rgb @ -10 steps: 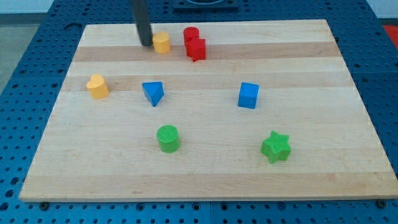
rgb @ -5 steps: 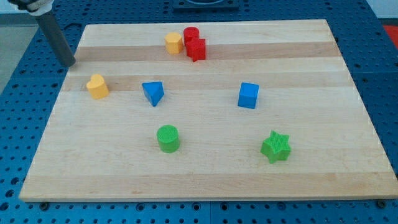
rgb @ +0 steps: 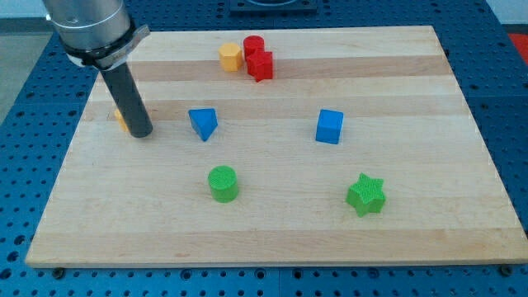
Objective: Move yellow heart closer to yellow hexagon
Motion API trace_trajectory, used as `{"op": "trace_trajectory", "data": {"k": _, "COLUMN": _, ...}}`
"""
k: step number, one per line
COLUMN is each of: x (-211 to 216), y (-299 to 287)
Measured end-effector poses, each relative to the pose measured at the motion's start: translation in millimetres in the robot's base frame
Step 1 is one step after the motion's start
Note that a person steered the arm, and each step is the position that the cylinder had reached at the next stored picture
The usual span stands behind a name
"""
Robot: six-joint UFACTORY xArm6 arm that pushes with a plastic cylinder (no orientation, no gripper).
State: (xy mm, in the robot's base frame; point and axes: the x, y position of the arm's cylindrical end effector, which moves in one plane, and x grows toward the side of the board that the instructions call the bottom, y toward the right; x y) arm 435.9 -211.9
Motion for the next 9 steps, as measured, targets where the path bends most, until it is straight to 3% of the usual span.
{"op": "trace_trajectory", "data": {"k": 1, "x": 31.8, "y": -71.2}}
{"op": "trace_trajectory", "data": {"k": 2, "x": 16.7, "y": -86.3}}
{"op": "trace_trajectory", "data": {"k": 4, "x": -33.8, "y": 29.0}}
{"op": "trace_trajectory", "data": {"k": 5, "x": -46.8, "y": 58.8}}
{"op": "trace_trajectory", "data": {"k": 7, "x": -18.0, "y": -44.1}}
{"op": "trace_trajectory", "data": {"k": 8, "x": -46.0, "y": -33.1}}
{"op": "trace_trajectory", "data": {"k": 9, "x": -71.5, "y": 23.4}}
